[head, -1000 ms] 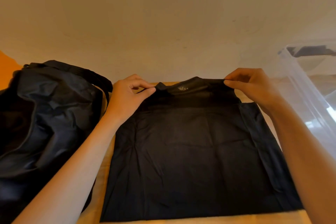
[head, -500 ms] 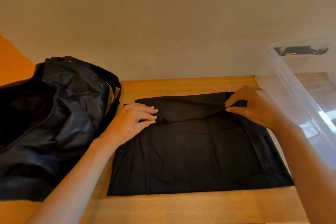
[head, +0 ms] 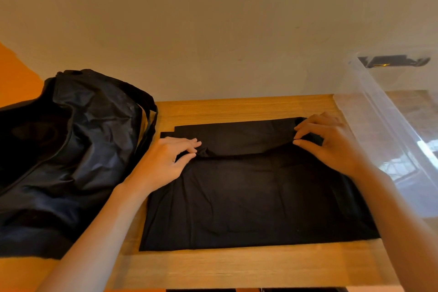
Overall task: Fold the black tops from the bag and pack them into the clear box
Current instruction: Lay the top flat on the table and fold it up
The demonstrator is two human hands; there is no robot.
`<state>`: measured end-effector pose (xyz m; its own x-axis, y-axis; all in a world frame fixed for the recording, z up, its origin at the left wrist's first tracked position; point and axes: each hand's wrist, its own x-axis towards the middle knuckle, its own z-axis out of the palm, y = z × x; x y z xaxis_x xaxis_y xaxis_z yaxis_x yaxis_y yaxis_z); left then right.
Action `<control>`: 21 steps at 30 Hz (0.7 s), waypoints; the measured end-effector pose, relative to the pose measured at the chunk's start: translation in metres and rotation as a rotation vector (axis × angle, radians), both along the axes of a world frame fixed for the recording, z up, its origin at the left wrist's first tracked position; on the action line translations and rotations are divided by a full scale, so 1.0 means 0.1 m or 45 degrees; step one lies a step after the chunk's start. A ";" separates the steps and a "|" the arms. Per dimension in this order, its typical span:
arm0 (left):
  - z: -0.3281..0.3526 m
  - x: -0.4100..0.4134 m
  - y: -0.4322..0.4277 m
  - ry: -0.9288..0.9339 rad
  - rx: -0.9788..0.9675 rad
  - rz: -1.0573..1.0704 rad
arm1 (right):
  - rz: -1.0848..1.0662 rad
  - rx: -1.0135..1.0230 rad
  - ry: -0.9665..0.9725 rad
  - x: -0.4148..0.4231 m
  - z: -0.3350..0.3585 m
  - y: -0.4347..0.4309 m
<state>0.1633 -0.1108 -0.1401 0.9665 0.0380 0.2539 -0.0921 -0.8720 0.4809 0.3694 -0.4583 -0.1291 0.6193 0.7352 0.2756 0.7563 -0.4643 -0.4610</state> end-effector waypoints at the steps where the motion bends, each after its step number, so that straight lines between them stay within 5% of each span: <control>1: -0.02 0.00 0.00 0.005 0.024 -0.010 | 0.015 -0.027 0.007 -0.01 -0.01 0.00; 9: 0.10 0.22 -0.44 0.129 0.021 0.156 | -0.171 -0.023 -0.064 -0.18 0.07 0.24; 14: -0.08 0.49 -0.78 0.484 0.401 0.216 | -0.216 -0.633 0.023 -0.44 -0.18 0.89; 21: -0.11 0.43 -0.51 0.601 0.546 0.257 | -0.238 -0.812 -0.018 -0.19 -0.24 0.73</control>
<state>0.2065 -0.1615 -0.1512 0.9621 0.2194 -0.1617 0.2280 -0.9730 0.0368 0.3503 -0.3853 -0.1535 0.7517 0.6374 -0.1691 0.6405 -0.7668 -0.0432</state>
